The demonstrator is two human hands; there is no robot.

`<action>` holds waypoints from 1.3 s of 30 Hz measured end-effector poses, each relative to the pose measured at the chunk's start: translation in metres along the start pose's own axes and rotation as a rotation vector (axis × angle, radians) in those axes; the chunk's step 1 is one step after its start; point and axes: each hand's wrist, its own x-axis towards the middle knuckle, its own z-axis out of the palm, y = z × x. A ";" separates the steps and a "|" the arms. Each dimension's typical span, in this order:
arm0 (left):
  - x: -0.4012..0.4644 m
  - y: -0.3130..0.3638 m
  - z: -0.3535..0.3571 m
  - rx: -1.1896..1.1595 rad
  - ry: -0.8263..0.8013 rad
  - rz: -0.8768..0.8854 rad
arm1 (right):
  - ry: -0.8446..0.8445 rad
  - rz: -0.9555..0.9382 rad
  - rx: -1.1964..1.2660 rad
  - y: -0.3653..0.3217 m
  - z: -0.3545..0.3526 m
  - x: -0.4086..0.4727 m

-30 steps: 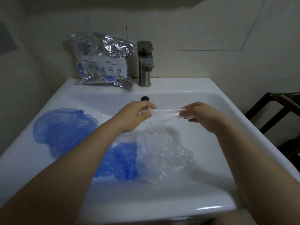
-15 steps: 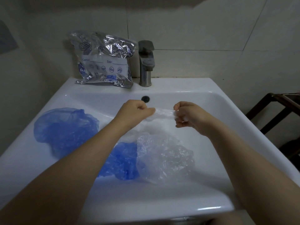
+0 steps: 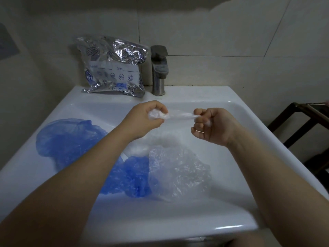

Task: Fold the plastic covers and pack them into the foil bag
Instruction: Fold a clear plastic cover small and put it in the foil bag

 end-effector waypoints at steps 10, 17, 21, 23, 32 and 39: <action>-0.001 0.005 -0.010 -0.239 -0.019 -0.054 | -0.069 0.084 0.237 -0.001 -0.003 0.001; 0.000 -0.002 -0.010 -0.118 -0.023 0.002 | -0.036 0.149 0.221 -0.002 -0.004 -0.001; -0.001 -0.002 -0.011 -0.094 0.015 0.026 | 0.000 0.152 0.084 -0.001 -0.005 0.000; -0.002 0.003 -0.012 -0.106 0.028 0.032 | 0.070 0.085 -0.082 0.000 -0.002 0.001; 0.002 0.005 -0.015 0.233 -0.045 -0.015 | 0.009 -0.598 -1.055 0.025 0.027 0.002; -0.002 0.014 -0.010 0.043 -0.058 -0.043 | -0.009 -0.527 -1.141 0.037 0.028 0.008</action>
